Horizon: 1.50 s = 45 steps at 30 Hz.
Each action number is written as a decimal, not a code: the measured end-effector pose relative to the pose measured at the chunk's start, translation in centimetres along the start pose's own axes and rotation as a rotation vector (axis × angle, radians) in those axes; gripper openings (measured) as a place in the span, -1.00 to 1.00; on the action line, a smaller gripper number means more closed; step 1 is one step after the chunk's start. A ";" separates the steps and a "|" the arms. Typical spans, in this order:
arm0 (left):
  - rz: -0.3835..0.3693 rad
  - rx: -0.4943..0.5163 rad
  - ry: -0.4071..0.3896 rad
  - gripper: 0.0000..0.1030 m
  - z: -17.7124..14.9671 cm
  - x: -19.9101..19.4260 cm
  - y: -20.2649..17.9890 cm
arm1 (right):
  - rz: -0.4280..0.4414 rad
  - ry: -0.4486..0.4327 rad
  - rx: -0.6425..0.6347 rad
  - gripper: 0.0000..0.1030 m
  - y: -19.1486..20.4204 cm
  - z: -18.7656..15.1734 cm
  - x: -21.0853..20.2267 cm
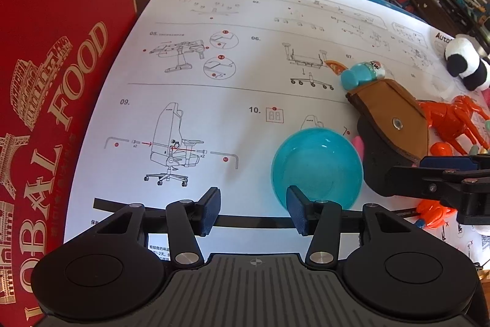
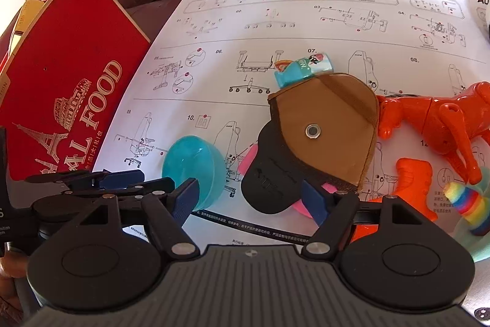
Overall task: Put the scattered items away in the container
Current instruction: 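Close the left gripper on the teal bowl rim while the right gripper grips it too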
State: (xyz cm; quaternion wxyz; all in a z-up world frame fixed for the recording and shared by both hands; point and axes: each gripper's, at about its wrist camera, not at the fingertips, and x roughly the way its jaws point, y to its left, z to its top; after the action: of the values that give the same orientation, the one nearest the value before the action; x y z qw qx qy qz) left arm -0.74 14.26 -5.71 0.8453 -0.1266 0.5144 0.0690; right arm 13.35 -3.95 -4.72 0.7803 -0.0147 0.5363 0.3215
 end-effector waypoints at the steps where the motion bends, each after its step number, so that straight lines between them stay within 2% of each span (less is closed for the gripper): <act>1: 0.000 0.001 -0.002 0.23 0.0 0.0 0.0 | 0.000 0.000 -0.004 0.50 0.2 0.0 0.0; 14: -0.009 0.004 -0.002 0.23 -0.3 0.2 -0.1 | -0.009 -0.016 -0.085 0.41 2.9 1.5 1.0; 17: -0.006 0.007 0.000 0.23 -0.6 0.2 0.0 | -0.017 0.002 -0.117 0.09 3.3 1.7 2.3; 19: -0.001 0.014 -0.004 0.23 -0.8 0.1 0.0 | -0.022 0.019 -0.123 -0.27 3.2 1.4 3.0; 22: -0.002 0.030 -0.011 0.23 -1.2 0.0 0.1 | -0.028 0.029 -0.119 -0.41 2.6 0.4 3.3; 26: -0.005 0.058 -0.017 0.23 -1.5 0.0 -0.4 | -0.015 0.014 -0.103 -0.41 2.1 -0.3 2.8; 28: -0.005 0.075 -0.012 0.14 -1.7 0.1 -0.7 | -0.014 0.013 -0.104 -0.41 2.1 -0.4 2.7; 30: -0.001 0.096 -0.008 -0.38 -2.0 0.1 -1.1 | -0.003 0.014 -0.089 -0.41 2.0 -0.5 2.6; 32: -0.007 0.105 0.001 -0.61 -2.4 0.2 -1.4 | 0.019 0.020 -0.070 -0.38 1.8 -0.6 2.6; 33: -0.007 0.106 0.004 -0.66 -2.5 0.2 -1.5 | 0.028 0.023 -0.062 -0.35 1.8 -0.7 2.6; 35: 0.001 0.114 -0.003 -0.72 -2.9 0.1 -1.6 | 0.036 0.033 -0.060 -0.33 1.9 -1.0 2.6; 38: -0.008 0.110 -0.005 -0.74 -3.0 0.0 -1.5 | 0.042 0.059 -0.048 -0.20 1.7 -1.7 3.0; 40: -0.013 0.105 -0.009 -0.74 -3.1 -0.1 -1.4 | 0.031 0.069 -0.039 0.02 1.6 -2.1 3.3; 45: -0.020 0.101 -0.025 -0.72 -3.4 -0.1 -1.3 | 0.022 0.054 -0.049 0.05 1.8 -2.6 3.3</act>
State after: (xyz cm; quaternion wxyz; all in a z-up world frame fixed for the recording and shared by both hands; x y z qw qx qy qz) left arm -3.39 12.07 -6.89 0.8576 -0.0879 0.5055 0.0359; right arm 10.97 -1.94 -8.03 0.7612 -0.0366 0.5495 0.3424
